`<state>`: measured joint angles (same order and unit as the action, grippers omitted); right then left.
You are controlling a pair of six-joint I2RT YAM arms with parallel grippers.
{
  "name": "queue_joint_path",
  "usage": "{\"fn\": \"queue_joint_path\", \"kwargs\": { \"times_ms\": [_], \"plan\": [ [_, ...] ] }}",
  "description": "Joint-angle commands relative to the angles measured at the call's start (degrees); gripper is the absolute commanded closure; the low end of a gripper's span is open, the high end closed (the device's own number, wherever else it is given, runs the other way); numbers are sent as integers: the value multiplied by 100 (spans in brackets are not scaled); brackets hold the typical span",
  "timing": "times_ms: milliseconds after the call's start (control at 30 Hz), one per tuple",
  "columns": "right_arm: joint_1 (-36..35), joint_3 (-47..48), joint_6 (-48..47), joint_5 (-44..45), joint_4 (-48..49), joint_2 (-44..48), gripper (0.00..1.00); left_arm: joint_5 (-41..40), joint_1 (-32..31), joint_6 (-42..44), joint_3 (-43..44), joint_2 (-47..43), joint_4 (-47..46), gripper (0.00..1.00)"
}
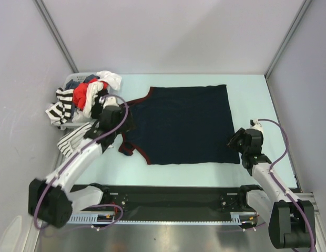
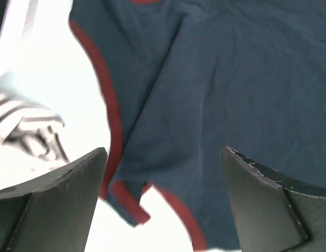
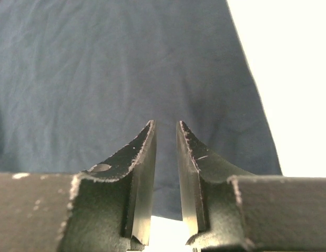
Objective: Fold and stack the tank tops
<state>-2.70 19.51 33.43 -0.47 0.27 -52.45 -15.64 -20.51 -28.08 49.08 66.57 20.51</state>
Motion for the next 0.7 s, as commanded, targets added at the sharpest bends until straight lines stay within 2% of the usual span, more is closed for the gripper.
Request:
{"fn": "queue_joint_path", "kwargs": {
  "times_ms": [0,33,133,167,233,267,367,400,500,533,667],
  "plan": [
    [-212,62,-241,-848,359,156,73,228,12,-303,-660,-1143,-56,5],
    [-614,123,-214,-823,333,121,71,237,12,-321,-776,-1381,31,0],
    [-1476,360,-214,-648,350,33,66,149,38,-418,-1023,-2146,189,0],
    [-2097,396,-179,-499,499,-63,61,149,56,-418,-1041,-2261,381,0],
    [-2715,448,-57,-367,806,-204,55,131,100,-427,-945,-2490,750,0],
    [-3301,492,5,-209,1043,-335,50,105,100,-427,-883,-2543,892,0],
    [-4280,896,102,485,1456,-1064,46,263,126,-488,-637,-2867,1287,0],
    [-4831,1080,120,634,1536,-1614,46,211,135,-584,-497,-2973,1393,0],
    [-5510,1783,199,847,1932,-2504,44,79,135,-516,-216,-3386,1675,0],
    [-5661,2176,225,864,2037,-3064,43,44,135,-471,-128,-3491,1736,0],
    [-6084,3082,322,847,2555,-4369,38,-421,135,-146,329,-3931,2262,0]
  ]
}}
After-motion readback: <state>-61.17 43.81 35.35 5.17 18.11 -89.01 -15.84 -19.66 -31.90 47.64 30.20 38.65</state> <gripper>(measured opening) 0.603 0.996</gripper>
